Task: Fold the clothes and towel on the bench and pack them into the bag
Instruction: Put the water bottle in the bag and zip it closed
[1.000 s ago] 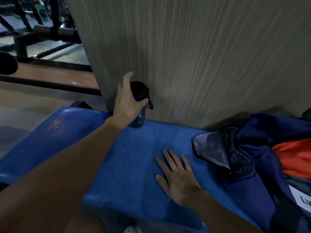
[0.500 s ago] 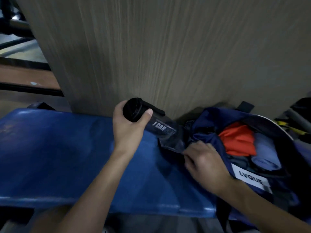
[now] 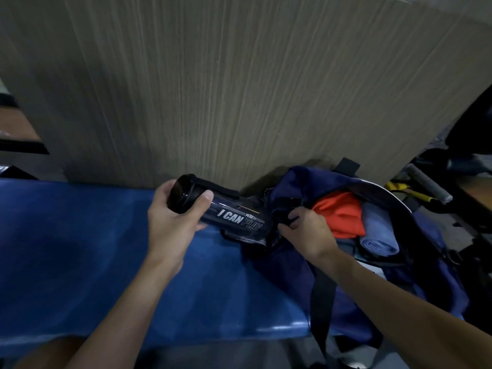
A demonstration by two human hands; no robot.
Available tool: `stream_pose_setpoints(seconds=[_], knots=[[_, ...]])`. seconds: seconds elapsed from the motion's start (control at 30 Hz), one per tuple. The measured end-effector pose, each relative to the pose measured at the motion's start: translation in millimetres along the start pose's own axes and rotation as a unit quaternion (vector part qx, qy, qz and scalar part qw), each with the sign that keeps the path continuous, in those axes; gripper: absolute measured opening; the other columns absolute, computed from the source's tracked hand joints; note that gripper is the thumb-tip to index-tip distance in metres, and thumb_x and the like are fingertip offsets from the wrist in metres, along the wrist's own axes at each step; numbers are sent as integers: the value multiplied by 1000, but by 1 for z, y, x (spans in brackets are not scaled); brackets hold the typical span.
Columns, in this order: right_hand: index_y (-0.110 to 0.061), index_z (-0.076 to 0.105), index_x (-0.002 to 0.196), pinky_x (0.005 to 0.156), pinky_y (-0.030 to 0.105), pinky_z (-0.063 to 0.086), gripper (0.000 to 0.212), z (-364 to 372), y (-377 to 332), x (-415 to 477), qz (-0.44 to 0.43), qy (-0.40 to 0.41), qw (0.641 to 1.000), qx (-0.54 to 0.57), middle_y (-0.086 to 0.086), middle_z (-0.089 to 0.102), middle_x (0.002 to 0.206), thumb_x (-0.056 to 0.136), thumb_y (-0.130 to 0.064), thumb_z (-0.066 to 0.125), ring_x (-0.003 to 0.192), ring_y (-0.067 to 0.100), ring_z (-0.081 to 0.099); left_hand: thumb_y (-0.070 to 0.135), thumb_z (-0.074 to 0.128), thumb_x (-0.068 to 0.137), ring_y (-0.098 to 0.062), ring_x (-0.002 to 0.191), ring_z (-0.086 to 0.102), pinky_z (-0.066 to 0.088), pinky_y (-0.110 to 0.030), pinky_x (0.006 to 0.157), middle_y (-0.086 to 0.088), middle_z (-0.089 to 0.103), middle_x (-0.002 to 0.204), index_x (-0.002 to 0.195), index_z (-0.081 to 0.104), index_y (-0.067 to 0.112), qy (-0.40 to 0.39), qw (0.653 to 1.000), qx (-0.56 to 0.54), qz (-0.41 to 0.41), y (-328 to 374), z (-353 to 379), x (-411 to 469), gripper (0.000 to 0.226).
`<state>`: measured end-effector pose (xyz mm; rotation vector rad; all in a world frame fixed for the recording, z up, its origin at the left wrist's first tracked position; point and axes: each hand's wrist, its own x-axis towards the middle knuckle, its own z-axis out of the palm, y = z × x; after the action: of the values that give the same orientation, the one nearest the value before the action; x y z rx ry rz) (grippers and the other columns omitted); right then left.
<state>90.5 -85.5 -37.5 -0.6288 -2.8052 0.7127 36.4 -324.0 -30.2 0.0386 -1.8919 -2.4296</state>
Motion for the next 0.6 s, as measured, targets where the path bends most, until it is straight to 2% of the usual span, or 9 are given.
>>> stream_pose_setpoints(seconds=[0.07, 0.13, 0.23, 0.37, 0.43, 0.5, 0.6], knots=[[-17, 63, 65, 68, 39, 54, 16, 0, -3, 5, -7, 1, 1000, -4, 2, 66, 65, 77, -24, 70, 71, 26, 64, 22, 80, 80, -16, 100, 70, 62, -48, 75, 4, 69, 105, 118, 59, 19, -15, 1000, -10, -10, -1, -1, 1, 43], [-24, 56, 57, 63, 38, 53, 22, -1, -4, 5, -13, 18, 1000, 11, -2, 64, 60, 75, -19, 67, 64, 23, 63, 21, 80, 80, -18, 99, 71, 62, -48, 74, 4, 70, 104, 119, 59, 16, -31, 999, -18, -12, -1, -1, 1, 44], [-24, 51, 57, 54, 33, 44, 26, -5, -5, -2, -55, 68, 996, 28, -5, 54, 51, 76, -17, 66, 52, 16, 54, 17, 81, 80, -10, 93, 72, 62, -40, 71, 16, 70, 93, 115, 58, 22, -39, 999, -7, 0, -4, 0, 3, 42], [-14, 53, 61, 53, 35, 40, 22, -20, -12, -17, -98, 130, 985, 65, -3, 50, 48, 80, -10, 64, 47, 15, 47, 14, 83, 77, -11, 94, 70, 61, -36, 69, 12, 65, 100, 111, 57, 24, -45, 999, 20, 8, -12, 5, 3, 44], [-11, 55, 64, 51, 37, 41, 19, -27, -12, -23, -109, 125, 983, 79, -2, 51, 48, 81, -8, 64, 46, 12, 45, 15, 84, 77, -15, 98, 69, 60, -34, 67, 8, 64, 106, 112, 57, 24, -52, 998, 24, -1, -17, 9, 0, 44], [-10, 57, 66, 51, 38, 43, 16, -29, -9, -26, -111, 113, 983, 89, -1, 54, 51, 80, -8, 64, 48, 16, 49, 15, 83, 78, -19, 101, 69, 61, -38, 69, 5, 65, 108, 113, 57, 23, -48, 999, 13, -9, -19, 12, -3, 44], [-12, 60, 68, 53, 29, 42, 15, -28, -3, -30, -96, 93, 986, 98, -3, 57, 55, 80, -7, 66, 53, 14, 53, 12, 79, 81, -16, 96, 70, 62, -41, 72, 7, 66, 100, 116, 57, 18, -37, 998, -30, -28, -13, 12, -4, 41]])
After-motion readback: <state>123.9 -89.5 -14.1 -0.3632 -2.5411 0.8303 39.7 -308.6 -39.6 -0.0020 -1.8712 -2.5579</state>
